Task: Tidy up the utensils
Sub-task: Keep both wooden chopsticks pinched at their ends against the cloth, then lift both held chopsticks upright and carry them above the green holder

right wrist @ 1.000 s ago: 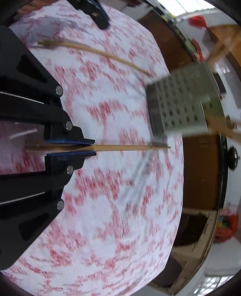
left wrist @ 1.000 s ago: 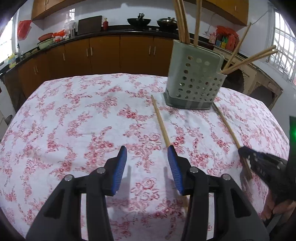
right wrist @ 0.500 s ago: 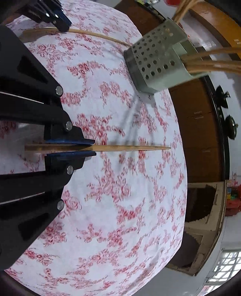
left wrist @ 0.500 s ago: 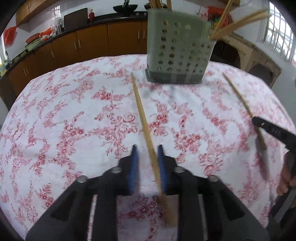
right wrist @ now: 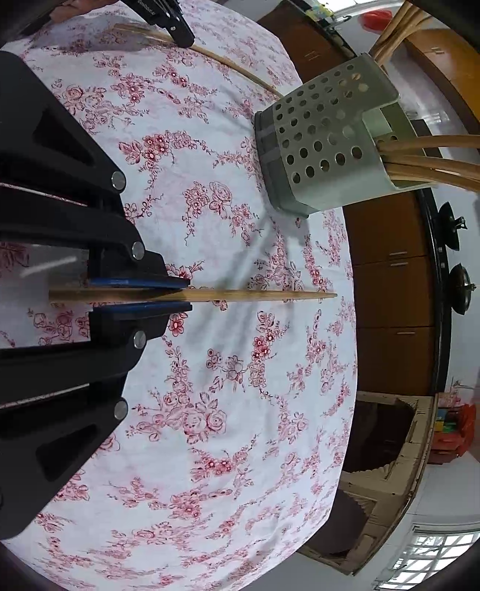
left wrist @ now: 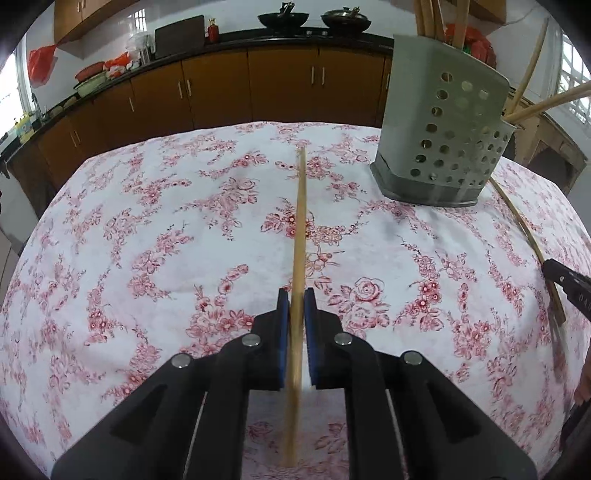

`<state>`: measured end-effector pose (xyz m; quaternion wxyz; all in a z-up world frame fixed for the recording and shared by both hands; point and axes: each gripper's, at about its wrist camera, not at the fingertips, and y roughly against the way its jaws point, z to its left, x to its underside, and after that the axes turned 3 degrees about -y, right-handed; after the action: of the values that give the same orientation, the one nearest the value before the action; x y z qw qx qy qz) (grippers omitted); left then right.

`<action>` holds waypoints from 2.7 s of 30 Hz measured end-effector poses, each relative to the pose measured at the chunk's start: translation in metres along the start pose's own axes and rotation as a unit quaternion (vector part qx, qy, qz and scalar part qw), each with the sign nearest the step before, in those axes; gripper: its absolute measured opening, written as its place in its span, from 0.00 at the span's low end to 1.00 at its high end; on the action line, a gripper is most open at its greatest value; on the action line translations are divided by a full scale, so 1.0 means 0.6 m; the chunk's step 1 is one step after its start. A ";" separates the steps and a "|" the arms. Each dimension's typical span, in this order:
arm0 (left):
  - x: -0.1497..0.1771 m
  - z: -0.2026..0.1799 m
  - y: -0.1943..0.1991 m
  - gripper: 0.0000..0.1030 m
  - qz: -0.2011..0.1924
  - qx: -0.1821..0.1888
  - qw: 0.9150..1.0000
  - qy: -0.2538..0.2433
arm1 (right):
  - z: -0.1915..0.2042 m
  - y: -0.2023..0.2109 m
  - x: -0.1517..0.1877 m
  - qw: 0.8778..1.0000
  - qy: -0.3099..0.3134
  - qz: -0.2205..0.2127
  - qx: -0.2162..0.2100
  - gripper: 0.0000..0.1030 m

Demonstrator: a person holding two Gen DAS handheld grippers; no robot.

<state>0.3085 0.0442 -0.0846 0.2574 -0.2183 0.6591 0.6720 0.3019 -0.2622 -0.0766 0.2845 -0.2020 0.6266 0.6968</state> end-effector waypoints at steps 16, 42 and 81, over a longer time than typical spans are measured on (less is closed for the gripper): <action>0.000 0.004 0.002 0.14 0.001 0.008 1.000 0.009 | -0.003 -0.002 0.000 1.000 -0.005 0.000 -0.005 0.08; 0.045 -0.010 0.040 0.08 0.008 0.006 1.000 -0.028 | -0.018 0.034 0.029 0.999 -0.016 -0.003 -0.029 0.08; -0.101 0.002 0.312 0.07 -0.196 0.055 0.979 -0.022 | -0.017 0.302 -0.108 0.971 -0.007 -0.224 -0.082 0.07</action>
<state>0.2364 0.0421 0.0985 0.4102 -0.3141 0.6335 0.5759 0.2323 -0.2911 0.1010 0.4203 -0.3553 0.5045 0.6652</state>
